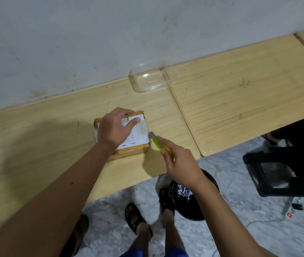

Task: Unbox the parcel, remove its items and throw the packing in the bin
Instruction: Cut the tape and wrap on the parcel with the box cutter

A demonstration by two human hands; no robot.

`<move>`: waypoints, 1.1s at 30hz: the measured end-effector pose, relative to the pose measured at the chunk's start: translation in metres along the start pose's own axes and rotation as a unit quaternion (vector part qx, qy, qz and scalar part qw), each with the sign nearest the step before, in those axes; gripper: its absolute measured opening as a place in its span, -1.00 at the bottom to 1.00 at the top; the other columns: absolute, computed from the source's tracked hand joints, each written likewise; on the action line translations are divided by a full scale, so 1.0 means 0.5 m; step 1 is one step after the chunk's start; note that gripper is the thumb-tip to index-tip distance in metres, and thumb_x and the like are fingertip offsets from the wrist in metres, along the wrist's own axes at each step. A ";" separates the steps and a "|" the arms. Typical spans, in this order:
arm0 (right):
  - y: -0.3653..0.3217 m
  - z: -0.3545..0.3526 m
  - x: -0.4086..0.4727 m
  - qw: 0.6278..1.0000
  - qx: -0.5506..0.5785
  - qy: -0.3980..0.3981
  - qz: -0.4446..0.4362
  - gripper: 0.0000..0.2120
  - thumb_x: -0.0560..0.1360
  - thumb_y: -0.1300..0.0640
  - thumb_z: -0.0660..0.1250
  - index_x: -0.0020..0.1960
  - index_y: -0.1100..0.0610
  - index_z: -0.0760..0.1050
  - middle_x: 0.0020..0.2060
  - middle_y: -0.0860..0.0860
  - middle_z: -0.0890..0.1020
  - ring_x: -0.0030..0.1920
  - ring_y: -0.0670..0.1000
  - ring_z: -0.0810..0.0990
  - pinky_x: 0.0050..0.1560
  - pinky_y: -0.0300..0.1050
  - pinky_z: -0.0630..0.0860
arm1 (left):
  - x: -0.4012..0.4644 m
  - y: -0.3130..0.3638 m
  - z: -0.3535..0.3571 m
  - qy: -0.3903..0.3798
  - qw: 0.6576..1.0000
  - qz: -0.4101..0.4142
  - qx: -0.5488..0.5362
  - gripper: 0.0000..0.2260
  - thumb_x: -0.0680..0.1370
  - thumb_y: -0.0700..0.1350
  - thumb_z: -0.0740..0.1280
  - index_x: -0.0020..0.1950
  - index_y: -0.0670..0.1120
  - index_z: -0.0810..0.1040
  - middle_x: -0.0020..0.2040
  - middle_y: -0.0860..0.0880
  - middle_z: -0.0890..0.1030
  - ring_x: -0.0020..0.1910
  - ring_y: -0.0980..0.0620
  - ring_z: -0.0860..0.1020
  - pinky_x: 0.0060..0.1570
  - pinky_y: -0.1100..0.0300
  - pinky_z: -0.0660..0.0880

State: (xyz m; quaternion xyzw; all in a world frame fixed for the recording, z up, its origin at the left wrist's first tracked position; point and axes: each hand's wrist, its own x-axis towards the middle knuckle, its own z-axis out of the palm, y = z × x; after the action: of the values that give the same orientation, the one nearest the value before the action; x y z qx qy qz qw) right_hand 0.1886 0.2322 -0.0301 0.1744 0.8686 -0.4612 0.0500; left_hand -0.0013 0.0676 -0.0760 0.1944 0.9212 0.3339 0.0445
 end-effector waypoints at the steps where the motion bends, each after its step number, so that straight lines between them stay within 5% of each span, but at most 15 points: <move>1: 0.002 0.004 -0.004 1.000 0.006 0.007 0.002 -0.56 0.69 0.15 0.22 0.53 -0.13 0.40 -0.40 -0.05 0.60 -0.42 -0.11 0.54 -0.39 -0.34 0.40 | 0.000 0.001 0.000 -0.001 1.000 0.001 0.001 -0.68 0.56 0.20 0.46 0.21 0.06 0.69 0.18 0.12 0.69 0.13 0.01 0.66 0.14 0.00 0.59; 5: 0.013 0.020 -0.020 0.994 0.086 0.057 0.041 -0.64 0.70 0.02 0.21 0.43 -0.29 0.43 -0.12 0.12 0.72 -0.20 0.11 0.66 -0.13 0.09 0.62 | 0.001 0.003 -0.004 -0.009 1.000 -0.004 0.010 -0.67 0.57 0.22 0.44 0.22 0.08 0.68 0.20 0.14 0.68 0.15 0.02 0.65 0.17 0.00 0.58; 9: -0.004 0.016 -0.021 0.958 0.208 0.162 0.115 -0.86 0.64 -0.12 0.30 0.15 -0.18 0.59 -0.45 -0.08 0.46 -0.46 -0.06 0.37 -0.39 -0.12 0.36 | 0.001 0.005 -0.008 -0.021 1.000 -0.002 0.022 -0.66 0.58 0.25 0.40 0.25 0.10 0.67 0.24 0.15 0.67 0.19 0.01 0.63 0.21 0.00 0.56; 12: -0.022 0.008 -0.007 0.925 0.312 0.172 0.131 -0.82 0.67 -0.04 0.28 -0.03 0.00 0.58 -0.48 -0.03 0.33 -0.53 -0.05 0.20 -0.46 -0.19 0.21 | 0.002 0.005 -0.009 -0.023 0.999 0.003 0.034 -0.65 0.59 0.25 0.39 0.26 0.09 0.67 0.26 0.14 0.67 0.20 0.01 0.63 0.22 0.03 0.54; 16: -0.062 -0.012 0.001 0.898 0.420 0.111 0.074 -0.83 0.73 0.22 0.13 0.16 0.22 0.48 -0.30 0.06 0.40 -0.55 -0.06 0.25 -0.54 -0.28 0.21 | 0.001 0.005 -0.008 -0.024 0.999 -0.002 0.034 -0.65 0.59 0.26 0.39 0.27 0.11 0.67 0.26 0.15 0.66 0.20 0.00 0.63 0.21 0.03 0.53; 19: -0.077 -0.024 0.003 0.874 0.483 0.060 0.016 -0.79 0.70 0.31 0.11 0.25 0.18 0.45 -0.15 0.05 0.48 -0.40 -0.02 0.42 -0.46 -0.20 0.38 | 0.002 0.007 -0.009 -0.026 0.999 -0.005 0.031 -0.66 0.59 0.25 0.39 0.27 0.11 0.66 0.26 0.15 0.66 0.20 0.01 0.62 0.22 0.05 0.51; 26: -0.082 -0.051 0.004 0.814 0.580 -0.010 0.020 -0.39 0.46 0.37 0.16 0.51 0.16 0.38 -0.06 0.05 0.56 -0.26 -0.02 0.48 -0.33 -0.18 0.48 | 0.005 0.005 -0.010 -0.029 0.999 -0.013 0.027 -0.67 0.57 0.27 0.39 0.25 0.15 0.66 0.24 0.18 0.66 0.20 0.02 0.63 0.21 0.03 0.54; 30: -0.060 -0.056 0.030 0.896 0.415 0.132 0.091 -0.58 0.49 0.09 0.42 0.34 -0.12 0.53 0.01 0.05 0.61 -0.30 0.00 0.45 -0.41 -0.21 0.44 | 0.013 0.006 -0.014 -0.041 0.999 -0.020 0.019 -0.67 0.56 0.28 0.41 0.23 0.16 0.66 0.22 0.19 0.66 0.18 0.08 0.64 0.16 0.06 0.54; 33: -0.017 -0.073 0.068 0.909 0.316 0.241 0.123 -0.72 0.53 0.06 0.50 0.19 -0.11 0.55 0.02 0.04 0.54 -0.23 0.02 0.47 -0.40 -0.22 0.48 | 0.028 0.007 -0.016 -0.058 0.998 -0.012 0.029 -0.67 0.56 0.26 0.42 0.24 0.15 0.67 0.20 0.19 0.66 0.15 0.07 0.64 0.07 0.08 0.52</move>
State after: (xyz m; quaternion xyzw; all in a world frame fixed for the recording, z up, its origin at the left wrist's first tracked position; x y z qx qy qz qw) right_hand 0.1567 0.2664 -0.0109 0.3923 0.6348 -0.6456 -0.1622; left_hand -0.0148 0.0709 -0.0671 0.2032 0.9289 0.2945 0.0958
